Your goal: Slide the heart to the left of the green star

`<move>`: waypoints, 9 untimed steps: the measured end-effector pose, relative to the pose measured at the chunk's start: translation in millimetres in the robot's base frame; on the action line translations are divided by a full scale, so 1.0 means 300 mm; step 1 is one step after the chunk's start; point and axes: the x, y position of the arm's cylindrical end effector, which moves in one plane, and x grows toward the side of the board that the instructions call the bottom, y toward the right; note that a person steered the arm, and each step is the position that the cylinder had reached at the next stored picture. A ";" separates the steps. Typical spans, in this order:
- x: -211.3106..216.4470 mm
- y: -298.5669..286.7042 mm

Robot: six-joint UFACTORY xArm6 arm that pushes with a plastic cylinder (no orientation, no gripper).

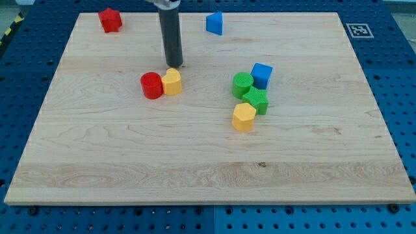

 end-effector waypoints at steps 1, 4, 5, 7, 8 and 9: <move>0.043 -0.064; 0.252 0.029; 0.267 0.193; 0.338 0.213; 0.416 0.127; 0.466 -0.088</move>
